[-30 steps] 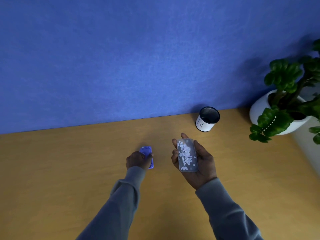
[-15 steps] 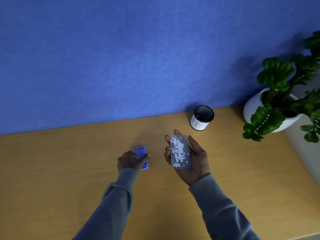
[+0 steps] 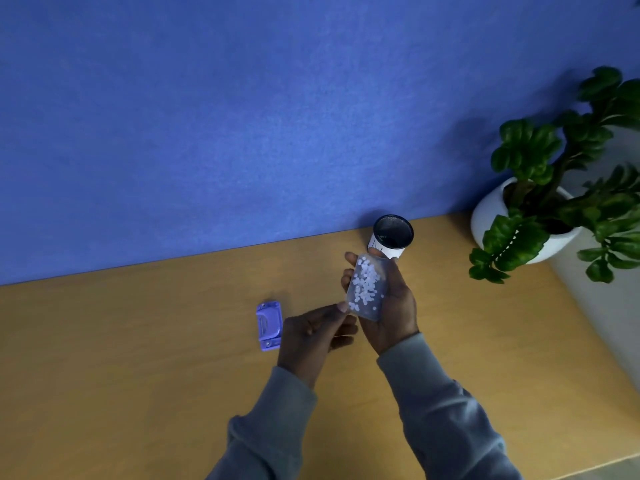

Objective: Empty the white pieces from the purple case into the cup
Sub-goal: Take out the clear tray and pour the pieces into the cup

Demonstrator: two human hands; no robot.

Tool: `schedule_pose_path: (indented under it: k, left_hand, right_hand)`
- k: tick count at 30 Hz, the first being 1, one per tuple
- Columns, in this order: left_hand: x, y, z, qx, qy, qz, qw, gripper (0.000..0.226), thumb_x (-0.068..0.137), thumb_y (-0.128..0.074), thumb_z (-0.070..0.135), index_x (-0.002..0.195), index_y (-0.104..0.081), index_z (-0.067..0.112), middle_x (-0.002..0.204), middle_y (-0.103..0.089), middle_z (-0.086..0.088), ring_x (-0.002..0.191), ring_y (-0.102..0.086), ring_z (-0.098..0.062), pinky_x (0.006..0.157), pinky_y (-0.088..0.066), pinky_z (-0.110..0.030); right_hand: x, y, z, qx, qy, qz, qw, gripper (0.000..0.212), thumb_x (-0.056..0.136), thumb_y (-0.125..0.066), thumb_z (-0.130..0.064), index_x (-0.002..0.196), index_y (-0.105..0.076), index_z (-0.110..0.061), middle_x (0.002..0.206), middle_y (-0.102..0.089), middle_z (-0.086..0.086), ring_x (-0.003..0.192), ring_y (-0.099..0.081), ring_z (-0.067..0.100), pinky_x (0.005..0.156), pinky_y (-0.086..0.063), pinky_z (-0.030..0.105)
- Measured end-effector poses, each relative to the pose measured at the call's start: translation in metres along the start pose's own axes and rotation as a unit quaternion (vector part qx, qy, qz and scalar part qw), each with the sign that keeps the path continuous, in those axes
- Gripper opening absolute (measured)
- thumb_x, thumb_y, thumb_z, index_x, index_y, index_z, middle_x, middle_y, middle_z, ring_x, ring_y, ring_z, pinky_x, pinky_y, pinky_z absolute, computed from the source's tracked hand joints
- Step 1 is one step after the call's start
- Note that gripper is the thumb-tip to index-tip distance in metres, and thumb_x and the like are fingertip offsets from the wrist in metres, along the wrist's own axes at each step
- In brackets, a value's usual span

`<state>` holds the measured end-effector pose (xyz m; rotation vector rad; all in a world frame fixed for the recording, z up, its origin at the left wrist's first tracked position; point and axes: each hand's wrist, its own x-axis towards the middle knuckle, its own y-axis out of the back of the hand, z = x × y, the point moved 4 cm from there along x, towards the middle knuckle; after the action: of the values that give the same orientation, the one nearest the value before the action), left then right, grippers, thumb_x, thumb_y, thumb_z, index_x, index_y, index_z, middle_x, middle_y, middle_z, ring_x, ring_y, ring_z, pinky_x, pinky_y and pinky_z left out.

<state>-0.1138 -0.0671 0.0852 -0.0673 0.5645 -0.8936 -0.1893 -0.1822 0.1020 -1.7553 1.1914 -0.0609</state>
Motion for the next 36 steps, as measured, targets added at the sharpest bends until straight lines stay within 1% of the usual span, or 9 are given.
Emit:
schedule_pose_path:
  k: [3,9,16,24,28,30,32,34,36]
  left_hand:
    - [0.005,-0.007,0.002,-0.032,-0.002,0.005,0.999,0.027,0.074,-0.081,0.034,0.087,-0.083,0.011,0.079,-0.078,-0.012,0.074,-0.075,-0.022,0.068,-0.060,-0.028]
    - [0.027,-0.008,0.019,-0.053,-0.010,0.021,0.998,0.019,0.083,-0.077,0.025,0.088,-0.083,0.008,0.088,-0.081,-0.016,0.080,-0.077,-0.025,0.068,-0.062,-0.030]
    - [0.056,-0.018,0.028,-0.021,-0.003,0.013,1.000,0.017,0.090,-0.074,0.020,0.078,-0.084,0.014,0.078,-0.080,-0.009,0.071,-0.076,-0.018,0.064,-0.061,-0.028]
    - [0.075,-0.031,0.017,-0.025,0.010,0.029,0.999,0.023,0.090,-0.073,0.019,0.069,-0.083,0.017,0.069,-0.078,-0.003,0.064,-0.073,-0.013,0.060,-0.061,-0.027]
    - [0.089,-0.040,0.017,-0.014,0.008,0.034,0.999,0.024,0.092,-0.072,0.023,0.073,-0.082,0.013,0.073,-0.079,-0.006,0.068,-0.073,-0.016,0.059,-0.061,-0.026]
    - [0.097,-0.044,0.022,0.051,-0.031,0.041,0.997,0.021,0.094,-0.069,0.028,0.083,-0.081,0.015,0.080,-0.079,-0.008,0.074,-0.074,-0.019,0.062,-0.061,-0.029]
    - [0.104,-0.047,0.032,0.175,-0.112,0.060,0.976,0.024,0.096,-0.063,0.037,0.093,-0.078,0.019,0.085,-0.077,-0.001,0.080,-0.072,-0.020,0.073,-0.061,-0.031]
    - [0.109,-0.050,0.044,0.297,-0.211,0.084,0.928,0.031,0.096,-0.057,0.042,0.103,-0.075,0.018,0.094,-0.075,0.004,0.094,-0.069,-0.020,0.086,-0.056,-0.025]
    - [0.116,-0.052,0.051,0.397,-0.293,0.110,0.863,0.036,0.097,-0.059,0.033,0.120,-0.070,0.009,0.116,-0.073,-0.009,0.113,-0.063,-0.030,0.099,-0.051,-0.036]
  right_hand:
    - [0.001,0.009,-0.001,0.003,0.020,0.026,0.999,0.056,0.108,-0.039,-0.038,0.147,-0.043,0.001,0.126,-0.067,0.016,0.094,-0.069,0.026,0.080,-0.055,0.038]
    - [-0.007,0.026,-0.015,0.018,0.089,0.035,0.995,0.042,0.109,-0.036,-0.032,0.128,-0.056,0.000,0.134,-0.065,0.027,0.120,-0.067,0.034,0.098,-0.054,0.047]
    - [-0.018,0.039,-0.015,0.018,0.093,0.043,0.995,0.041,0.110,-0.039,-0.025,0.136,-0.054,0.003,0.129,-0.069,0.024,0.121,-0.067,0.034,0.088,-0.061,0.038]
    - [-0.011,0.054,-0.016,0.010,0.065,0.094,0.993,0.038,0.108,-0.045,-0.018,0.129,-0.058,0.011,0.128,-0.067,0.029,0.114,-0.071,0.033,0.089,-0.062,0.036]
    - [0.000,0.056,-0.025,0.037,0.071,0.107,0.991,0.038,0.108,-0.044,-0.015,0.132,-0.055,0.011,0.128,-0.067,0.028,0.113,-0.071,0.032,0.089,-0.062,0.037]
    - [0.007,0.055,-0.034,0.042,0.082,0.101,0.991,0.037,0.108,-0.044,-0.015,0.132,-0.056,0.010,0.127,-0.069,0.027,0.114,-0.071,0.033,0.089,-0.062,0.036]
    - [0.015,0.053,-0.044,0.045,0.093,0.093,0.990,0.036,0.108,-0.044,-0.016,0.131,-0.057,0.009,0.126,-0.070,0.026,0.116,-0.070,0.033,0.090,-0.062,0.037]
    - [0.024,0.051,-0.054,0.043,0.103,0.090,0.990,0.036,0.108,-0.044,-0.015,0.131,-0.057,0.009,0.127,-0.069,0.027,0.118,-0.069,0.033,0.091,-0.061,0.038]
    - [0.035,0.049,-0.065,0.039,0.115,0.097,0.988,0.037,0.107,-0.045,-0.015,0.134,-0.055,0.009,0.130,-0.067,0.027,0.117,-0.070,0.033,0.089,-0.062,0.037]
